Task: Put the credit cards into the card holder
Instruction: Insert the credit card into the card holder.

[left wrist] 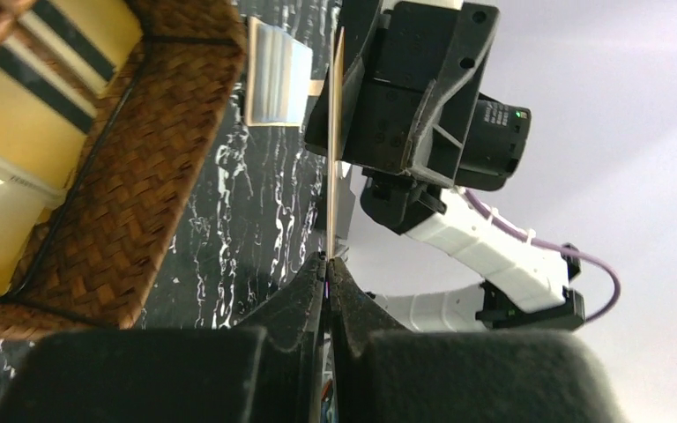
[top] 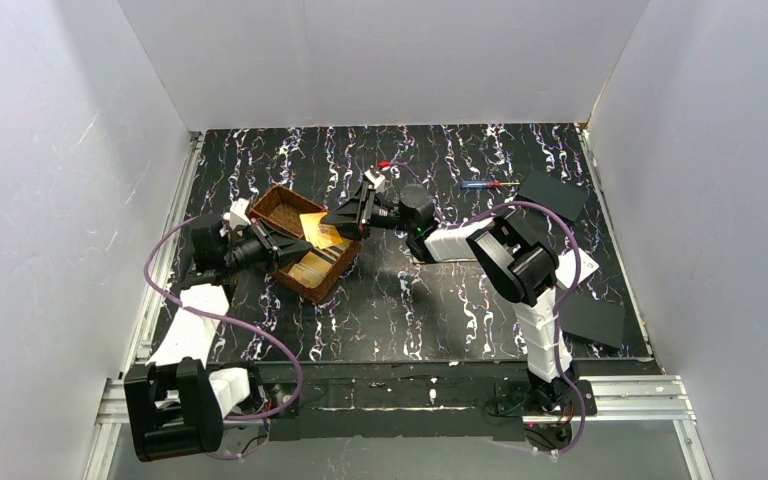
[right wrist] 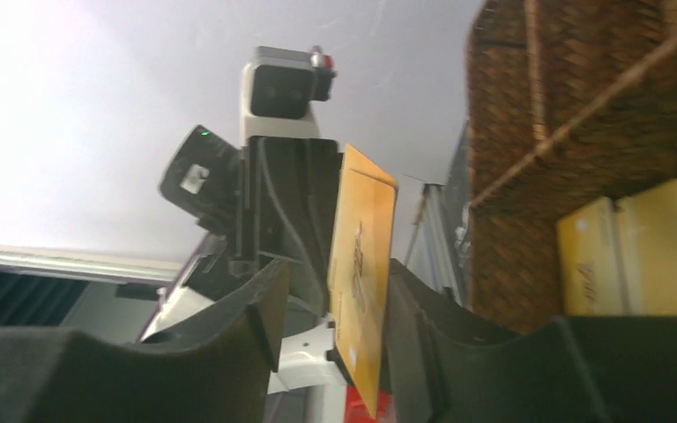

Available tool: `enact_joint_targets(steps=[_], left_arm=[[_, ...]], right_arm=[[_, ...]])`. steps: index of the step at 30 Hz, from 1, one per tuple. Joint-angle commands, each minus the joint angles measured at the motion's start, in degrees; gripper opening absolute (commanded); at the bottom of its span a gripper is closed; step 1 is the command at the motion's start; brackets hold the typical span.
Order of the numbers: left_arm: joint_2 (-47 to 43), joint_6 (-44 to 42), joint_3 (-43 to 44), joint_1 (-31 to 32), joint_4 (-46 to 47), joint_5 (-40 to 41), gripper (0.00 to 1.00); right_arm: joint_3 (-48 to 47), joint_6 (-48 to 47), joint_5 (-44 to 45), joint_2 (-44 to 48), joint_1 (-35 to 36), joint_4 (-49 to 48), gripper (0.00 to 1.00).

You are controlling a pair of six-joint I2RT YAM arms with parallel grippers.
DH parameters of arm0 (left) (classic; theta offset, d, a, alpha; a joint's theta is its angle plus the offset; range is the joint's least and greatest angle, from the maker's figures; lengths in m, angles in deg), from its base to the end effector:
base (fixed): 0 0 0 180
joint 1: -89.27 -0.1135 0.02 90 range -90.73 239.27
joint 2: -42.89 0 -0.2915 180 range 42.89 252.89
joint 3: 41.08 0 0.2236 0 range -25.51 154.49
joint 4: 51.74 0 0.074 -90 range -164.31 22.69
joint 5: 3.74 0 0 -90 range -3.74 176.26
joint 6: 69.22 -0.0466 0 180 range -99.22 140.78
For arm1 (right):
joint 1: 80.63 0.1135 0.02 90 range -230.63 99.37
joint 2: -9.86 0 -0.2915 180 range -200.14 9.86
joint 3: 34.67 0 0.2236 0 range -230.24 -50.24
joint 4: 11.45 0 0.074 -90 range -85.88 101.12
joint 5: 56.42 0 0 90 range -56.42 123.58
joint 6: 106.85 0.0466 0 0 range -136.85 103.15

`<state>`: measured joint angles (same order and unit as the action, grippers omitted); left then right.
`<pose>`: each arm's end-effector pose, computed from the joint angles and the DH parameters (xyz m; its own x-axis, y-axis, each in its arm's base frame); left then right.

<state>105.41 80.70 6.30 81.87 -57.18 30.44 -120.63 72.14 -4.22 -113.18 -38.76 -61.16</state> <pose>0.1985 -0.0131 0.2785 -0.7767 -0.5911 -0.2176 0.0470 0.2901 -0.9559 0.3275 0.3319 0.2473 -0.9697 0.1918 -0.1512 -0.1799 -0.1426 0.9733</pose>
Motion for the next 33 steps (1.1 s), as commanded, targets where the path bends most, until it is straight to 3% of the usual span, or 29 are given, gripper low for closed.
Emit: enact_joint_targets(steps=[1, 4, 8, 11, 17, 19, 22, 24, 26, 28, 30, 33], left_arm=[[-2.61, -13.47, 5.70, -0.57, -20.64, 7.83, 0.00], [0.02, -19.45, 10.18, -0.60, -29.47, 10.00, 0.00], [1.43, -21.11, 10.80, -0.57, -31.44, 11.01, 0.00], [1.03, -23.98, 12.59, -0.60, -35.90, 15.66, 0.00], [-5.35, -28.19, 17.13, -0.58, -43.62, 28.14, 0.00], [-7.33, -27.92, 17.27, -0.57, -41.95, 26.85, 0.00], [-7.07, -24.22, 15.45, -0.43, -34.45, 16.50, 0.00], [-7.08, -19.27, 12.94, -0.11, -26.61, 10.24, 0.00], [-7.72, -14.09, 10.60, 0.69, -18.48, 7.91, 0.00], [-7.38, -8.87, 9.43, 1.94, -12.71, 7.17, 0.00], [-6.40, -5.65, 9.11, 4.19, -7.87, 7.43, 0.00], [-5.53, -4.75, 10.71, 9.30, -7.15, 9.84, 0.00]], right_arm=[[0.50, -7.52, 0.36, 3.83, -0.16, 7.42, 0.54], [0.25, -11.62, 1.03, 4.36, -0.21, 13.83, 0.58], [-2.75, -17.95, 1.60, 3.98, -0.04, 24.23, 0.60], [-6.02, -23.64, 2.41, 4.07, 0.19, 33.78, 0.61], [-11.39, -29.76, 3.88, 3.47, 1.13, 42.87, 0.63], [-12.12, -30.37, 3.26, 3.52, 1.28, 43.90, 0.64], [-11.23, -38.13, 2.02, 7.07, 0.66, 49.15, 0.64], [-4.92, -33.34, -3.83, 10.32, -1.36, 39.14, 0.65], [3.42, -19.36, -8.46, 12.37, -3.28, 16.45, 0.65], [9.52, -8.23, -9.21, 13.62, -4.30, 0.52, 0.66], [13.77, -3.54, -8.12, 15.56, -4.71, -6.68, 0.66], [18.13, -3.79, -5.47, 19.47, -5.22, -7.63, 0.67]])
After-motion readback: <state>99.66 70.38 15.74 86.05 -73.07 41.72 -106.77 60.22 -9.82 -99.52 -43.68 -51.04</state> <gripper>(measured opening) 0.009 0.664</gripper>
